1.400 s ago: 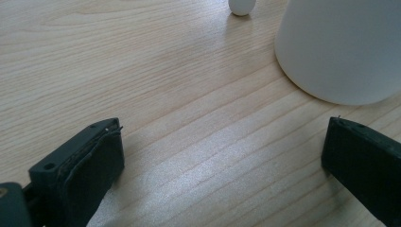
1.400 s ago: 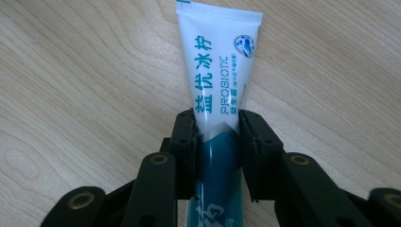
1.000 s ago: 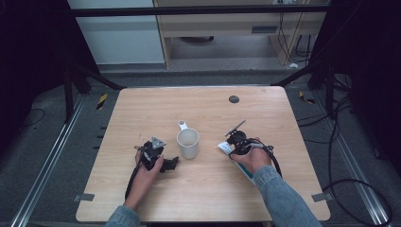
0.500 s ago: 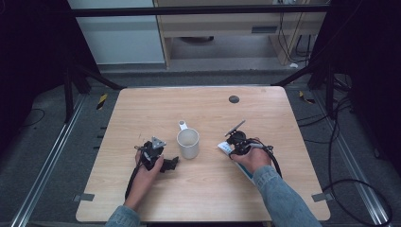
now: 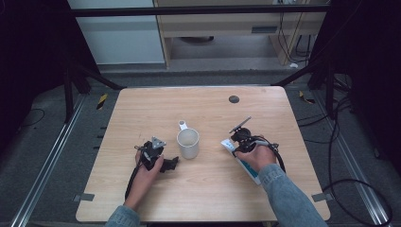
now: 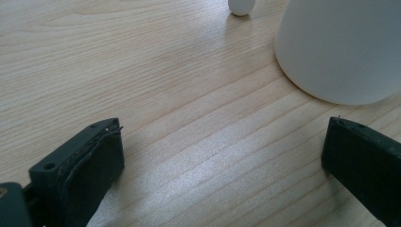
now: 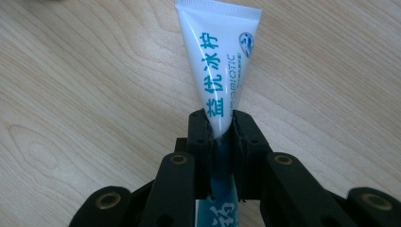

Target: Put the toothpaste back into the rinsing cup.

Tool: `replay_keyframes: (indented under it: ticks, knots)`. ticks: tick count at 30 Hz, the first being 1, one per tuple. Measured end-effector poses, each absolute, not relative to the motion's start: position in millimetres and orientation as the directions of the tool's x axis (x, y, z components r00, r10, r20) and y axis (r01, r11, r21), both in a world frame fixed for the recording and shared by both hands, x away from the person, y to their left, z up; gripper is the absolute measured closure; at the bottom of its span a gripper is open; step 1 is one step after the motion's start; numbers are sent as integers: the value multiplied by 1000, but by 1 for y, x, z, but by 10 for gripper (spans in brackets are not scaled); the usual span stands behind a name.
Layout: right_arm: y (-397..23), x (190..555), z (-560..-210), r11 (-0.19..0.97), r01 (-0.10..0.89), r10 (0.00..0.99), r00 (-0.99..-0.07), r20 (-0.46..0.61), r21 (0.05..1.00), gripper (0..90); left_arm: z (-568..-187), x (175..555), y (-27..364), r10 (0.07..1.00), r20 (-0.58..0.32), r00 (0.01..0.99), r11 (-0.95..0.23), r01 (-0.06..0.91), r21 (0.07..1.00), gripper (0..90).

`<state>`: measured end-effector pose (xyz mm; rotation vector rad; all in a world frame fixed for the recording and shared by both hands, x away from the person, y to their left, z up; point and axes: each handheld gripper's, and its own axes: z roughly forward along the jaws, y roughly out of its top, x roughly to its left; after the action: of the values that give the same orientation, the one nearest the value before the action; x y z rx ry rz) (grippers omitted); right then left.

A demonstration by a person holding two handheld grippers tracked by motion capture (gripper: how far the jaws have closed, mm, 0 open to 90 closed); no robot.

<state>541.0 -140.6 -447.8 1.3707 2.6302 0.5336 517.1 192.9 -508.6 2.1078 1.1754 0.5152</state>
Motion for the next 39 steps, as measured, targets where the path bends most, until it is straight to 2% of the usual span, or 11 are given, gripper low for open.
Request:
replay_keyframes:
  ticks: [11,22,39]
  knots:
    - [-152,543,-420,495,765,829,-558,41,411,793,-509,517,193,855,20,518,-377,595,710,0]
    - [-159,549,-390,432,726,836,-545,64,535,793,-509,517,193,855,20,518,-377,595,710,0]
    - [-139,556,-373,344,640,835,-543,88,687,795,-509,517,193,855,20,519,-377,594,710,0]
